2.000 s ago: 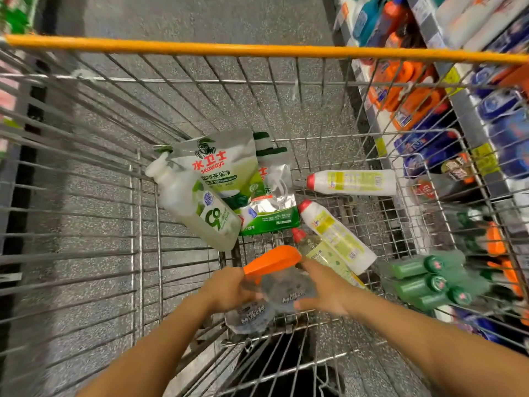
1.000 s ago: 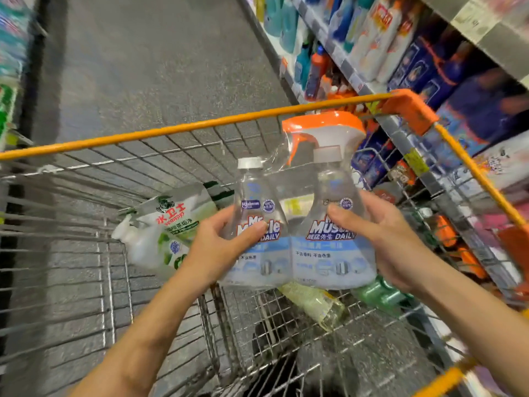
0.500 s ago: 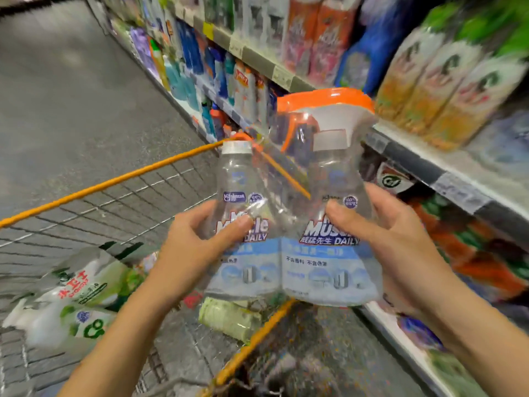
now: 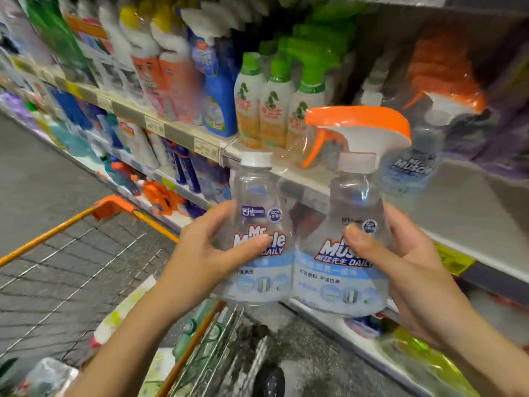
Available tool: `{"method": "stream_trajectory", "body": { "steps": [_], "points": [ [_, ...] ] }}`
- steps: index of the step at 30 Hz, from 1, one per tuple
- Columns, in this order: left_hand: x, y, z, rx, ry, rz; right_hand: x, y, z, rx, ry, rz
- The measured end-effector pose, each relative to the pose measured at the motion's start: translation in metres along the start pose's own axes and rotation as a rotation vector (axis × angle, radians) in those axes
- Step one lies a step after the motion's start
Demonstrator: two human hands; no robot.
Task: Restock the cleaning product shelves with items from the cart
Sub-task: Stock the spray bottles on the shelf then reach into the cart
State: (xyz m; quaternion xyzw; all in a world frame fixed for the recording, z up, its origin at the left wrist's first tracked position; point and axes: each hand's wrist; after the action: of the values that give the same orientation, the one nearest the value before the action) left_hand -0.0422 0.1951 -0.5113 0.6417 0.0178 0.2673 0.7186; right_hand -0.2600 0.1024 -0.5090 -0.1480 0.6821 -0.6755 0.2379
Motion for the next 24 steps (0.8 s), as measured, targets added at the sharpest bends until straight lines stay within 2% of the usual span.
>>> {"method": "stream_trajectory", "body": {
  "steps": [6, 10, 15, 21, 24],
  "points": [
    [-0.045, -0.010, 0.053, -0.074, -0.135, 0.053, 0.044, 0.013, 0.023, 0.074, 0.169, -0.079],
    [-0.066, -0.011, 0.091, -0.137, -0.129, 0.077, 0.059, 0.017, 0.047, 0.120, 0.289, -0.054],
    [-0.094, -0.010, 0.146, -0.234, -0.120, 0.220, 0.079, 0.022, 0.085, 0.241, 0.385, -0.126],
    [-0.123, -0.031, 0.182, -0.128, -0.134, 0.301, 0.098, 0.037, 0.106, 0.296, 0.441, -0.231],
    [-0.131, -0.033, 0.190, -0.166, -0.175, 0.311, 0.103, 0.042, 0.106, 0.267, 0.478, -0.236]
  ]
}}
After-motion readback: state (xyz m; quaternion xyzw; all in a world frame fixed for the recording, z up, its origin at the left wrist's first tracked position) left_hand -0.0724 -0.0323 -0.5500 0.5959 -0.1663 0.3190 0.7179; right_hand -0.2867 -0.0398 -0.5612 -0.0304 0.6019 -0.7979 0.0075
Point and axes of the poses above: each hand's wrist, its own z-axis towards the middle knuckle, its own x-axis out of the back of the hand, y = z × x, and after that the axes turned 4 degrees about y, right-handed
